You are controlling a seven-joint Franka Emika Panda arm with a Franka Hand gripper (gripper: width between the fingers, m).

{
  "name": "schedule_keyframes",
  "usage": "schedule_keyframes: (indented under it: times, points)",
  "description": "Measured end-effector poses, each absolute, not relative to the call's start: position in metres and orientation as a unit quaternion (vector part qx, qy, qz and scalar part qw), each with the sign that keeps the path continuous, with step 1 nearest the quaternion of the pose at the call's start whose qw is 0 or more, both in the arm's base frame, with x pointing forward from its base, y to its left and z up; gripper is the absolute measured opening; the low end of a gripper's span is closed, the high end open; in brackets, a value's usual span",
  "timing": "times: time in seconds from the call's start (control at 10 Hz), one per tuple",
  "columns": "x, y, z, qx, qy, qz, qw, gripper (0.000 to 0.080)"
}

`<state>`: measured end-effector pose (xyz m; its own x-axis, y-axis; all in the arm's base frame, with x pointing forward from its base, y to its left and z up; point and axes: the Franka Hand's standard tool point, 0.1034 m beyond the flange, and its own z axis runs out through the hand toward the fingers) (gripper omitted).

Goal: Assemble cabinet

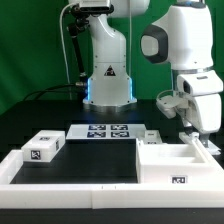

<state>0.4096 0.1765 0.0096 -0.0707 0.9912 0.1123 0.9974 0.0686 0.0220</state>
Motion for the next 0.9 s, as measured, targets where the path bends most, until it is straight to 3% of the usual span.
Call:
schedule_keyframes:
  times: [0.1, 0.3, 0.4, 0.5, 0.6, 0.7, 0.8, 0.9]
  points:
    - [0.4094, 0.1768, 0.0096, -0.683, -0.728, -0.046, 0.034, 0.0797]
    - [0.4091, 0.1763, 0.0091, -0.684, -0.727, -0.046, 0.034, 0.0546]
    - [0.4092, 0.1761, 0.009, -0.684, -0.727, -0.046, 0.034, 0.0546]
    - [0.4091, 0.176, 0.009, -0.684, -0.727, -0.046, 0.034, 0.0361]
    - [0.4091, 0.176, 0.009, -0.685, -0.727, -0.046, 0.034, 0.0227]
    - [0.4092, 0.1759, 0.009, -0.685, -0.726, -0.046, 0.034, 0.0227]
    - [0.4093, 0.1758, 0.0091, -0.685, -0.726, -0.046, 0.034, 0.0066]
    - [0.4093, 0.1758, 0.0091, -0.685, -0.726, -0.046, 0.034, 0.0067]
